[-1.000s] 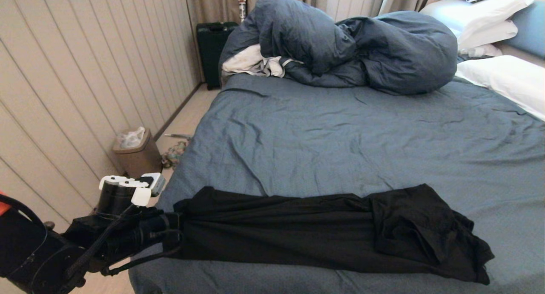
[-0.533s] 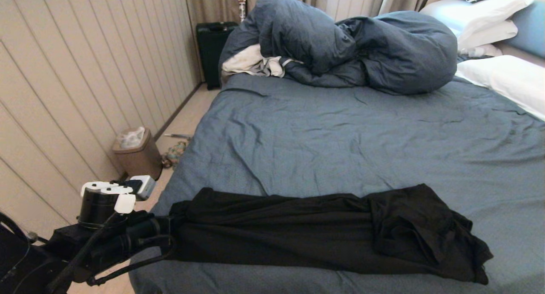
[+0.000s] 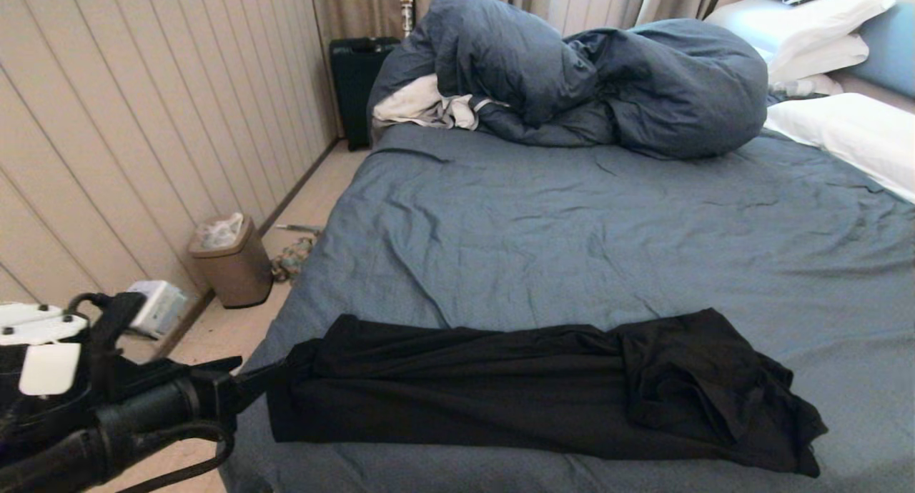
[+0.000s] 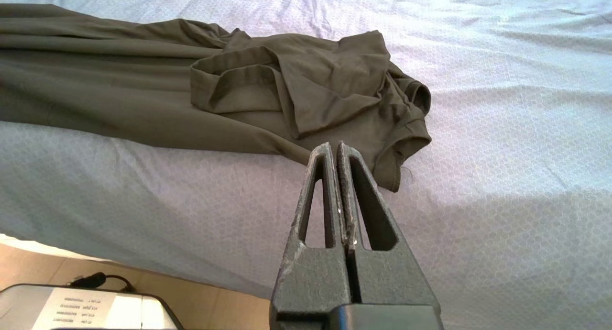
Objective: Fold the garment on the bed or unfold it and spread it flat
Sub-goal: Unford the black T-shirt
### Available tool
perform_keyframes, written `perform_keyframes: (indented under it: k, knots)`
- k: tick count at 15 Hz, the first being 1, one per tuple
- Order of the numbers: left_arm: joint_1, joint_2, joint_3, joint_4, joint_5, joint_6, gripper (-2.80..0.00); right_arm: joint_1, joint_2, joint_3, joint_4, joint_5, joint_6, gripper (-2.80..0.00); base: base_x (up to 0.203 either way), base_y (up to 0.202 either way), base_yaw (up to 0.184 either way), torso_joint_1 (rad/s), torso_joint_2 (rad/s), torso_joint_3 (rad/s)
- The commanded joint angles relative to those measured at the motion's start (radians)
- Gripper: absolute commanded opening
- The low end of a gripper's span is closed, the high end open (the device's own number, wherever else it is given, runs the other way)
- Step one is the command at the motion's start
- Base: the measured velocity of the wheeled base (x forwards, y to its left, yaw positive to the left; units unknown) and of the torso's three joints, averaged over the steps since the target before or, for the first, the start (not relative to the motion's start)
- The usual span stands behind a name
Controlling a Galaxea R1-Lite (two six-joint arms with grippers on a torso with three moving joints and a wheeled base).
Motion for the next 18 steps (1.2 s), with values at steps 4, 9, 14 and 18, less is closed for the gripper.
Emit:
perform_keyframes:
  k: [4, 9, 14, 18]
  knots:
    - [-0.004, -0.240, -0.217, 0.477, -0.125, -0.126, -2.80, 0.000, 0.078, -0.029, 0.012, 0.012, 0.002, -2.80, 0.000, 0.000, 0.000, 0.000, 0.00, 0.000]
    - [0.008, -0.187, -0.110, 0.394, -0.268, -0.150, -2.80, 0.012, 0.450, -0.395, 0.122, 0.099, 0.170, -2.80, 0.000, 0.000, 0.000, 0.000, 0.00, 0.000]
    - [0.025, -0.103, -0.003, 0.172, -0.266, -0.154, -2.80, 0.076, 1.119, -0.662, 0.151, 0.109, 0.298, -2.80, 0.000, 0.000, 0.000, 0.000, 0.00, 0.000]
    - [0.028, -0.071, -0.003, 0.169, -0.260, -0.167, -2.80, 0.143, 1.507, -0.878, 0.139, 0.049, 0.342, -2.80, 0.000, 0.000, 0.000, 0.000, 0.00, 0.000]
